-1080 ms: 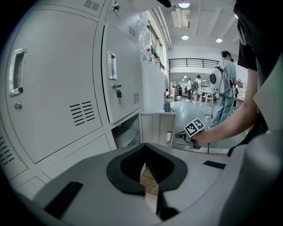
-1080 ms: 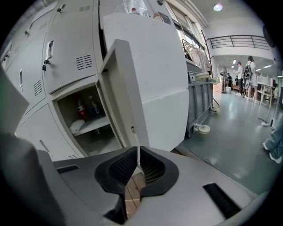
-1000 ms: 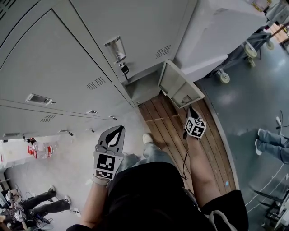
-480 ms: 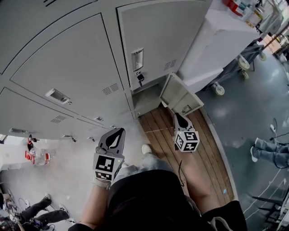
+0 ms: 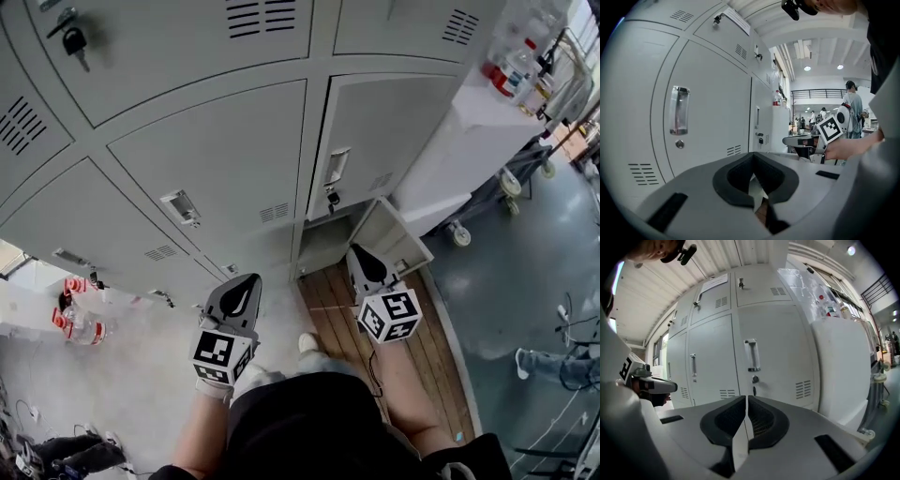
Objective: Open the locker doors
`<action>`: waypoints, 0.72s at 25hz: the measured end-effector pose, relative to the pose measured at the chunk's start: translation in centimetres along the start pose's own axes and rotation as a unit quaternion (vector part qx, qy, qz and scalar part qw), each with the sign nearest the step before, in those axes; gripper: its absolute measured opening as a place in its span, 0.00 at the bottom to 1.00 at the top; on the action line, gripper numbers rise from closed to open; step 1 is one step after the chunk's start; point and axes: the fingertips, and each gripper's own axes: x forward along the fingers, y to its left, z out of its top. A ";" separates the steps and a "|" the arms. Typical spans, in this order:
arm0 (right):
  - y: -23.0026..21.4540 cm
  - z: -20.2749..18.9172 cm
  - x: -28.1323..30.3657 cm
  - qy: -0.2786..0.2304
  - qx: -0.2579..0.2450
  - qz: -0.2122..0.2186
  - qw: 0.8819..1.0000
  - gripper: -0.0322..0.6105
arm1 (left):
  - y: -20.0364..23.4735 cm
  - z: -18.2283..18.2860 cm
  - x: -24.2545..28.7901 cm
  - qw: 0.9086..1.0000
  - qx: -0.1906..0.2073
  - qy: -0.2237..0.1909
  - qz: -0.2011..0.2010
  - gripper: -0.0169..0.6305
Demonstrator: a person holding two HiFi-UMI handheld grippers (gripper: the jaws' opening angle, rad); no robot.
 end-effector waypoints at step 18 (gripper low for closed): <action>18.6 27.1 6.0 -0.185 -0.120 0.143 0.965 0.12 | 9.7 6.9 -10.0 0.989 0.040 -0.055 0.130 0.05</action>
